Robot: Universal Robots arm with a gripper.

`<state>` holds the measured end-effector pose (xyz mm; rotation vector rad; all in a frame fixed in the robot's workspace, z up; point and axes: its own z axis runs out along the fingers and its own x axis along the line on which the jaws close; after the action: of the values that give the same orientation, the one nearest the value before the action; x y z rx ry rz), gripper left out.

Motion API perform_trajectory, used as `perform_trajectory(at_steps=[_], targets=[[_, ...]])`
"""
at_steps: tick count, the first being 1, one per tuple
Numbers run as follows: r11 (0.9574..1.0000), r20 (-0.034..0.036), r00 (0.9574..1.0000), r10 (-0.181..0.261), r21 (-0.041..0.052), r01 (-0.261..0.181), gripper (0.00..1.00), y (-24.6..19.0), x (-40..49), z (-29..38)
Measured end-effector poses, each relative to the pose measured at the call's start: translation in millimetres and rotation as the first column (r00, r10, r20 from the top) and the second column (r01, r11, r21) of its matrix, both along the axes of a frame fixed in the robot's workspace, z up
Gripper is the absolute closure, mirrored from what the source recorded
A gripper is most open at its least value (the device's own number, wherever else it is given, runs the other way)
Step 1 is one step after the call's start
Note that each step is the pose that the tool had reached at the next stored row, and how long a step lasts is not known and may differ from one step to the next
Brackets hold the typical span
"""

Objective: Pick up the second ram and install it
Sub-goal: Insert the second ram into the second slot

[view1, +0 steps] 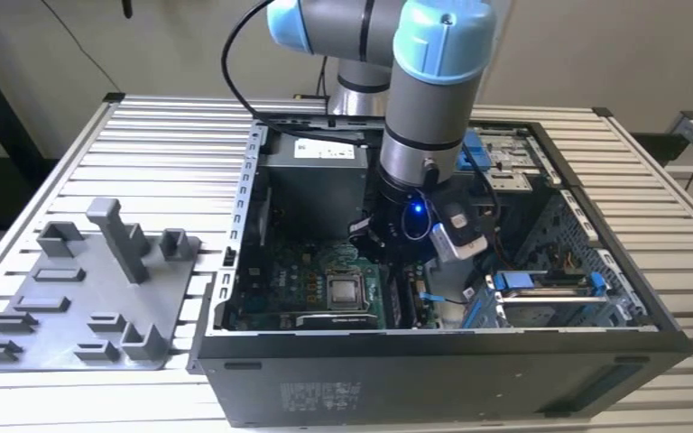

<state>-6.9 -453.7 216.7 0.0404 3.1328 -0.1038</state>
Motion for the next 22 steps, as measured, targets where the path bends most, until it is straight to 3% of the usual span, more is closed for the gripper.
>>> perform_trajectory(at_steps=[22], targets=[[1.0000, -0.0002, 1.0000, 0.002, 0.0005, -0.002, 0.86, 0.7, 0.4, -5.9]])
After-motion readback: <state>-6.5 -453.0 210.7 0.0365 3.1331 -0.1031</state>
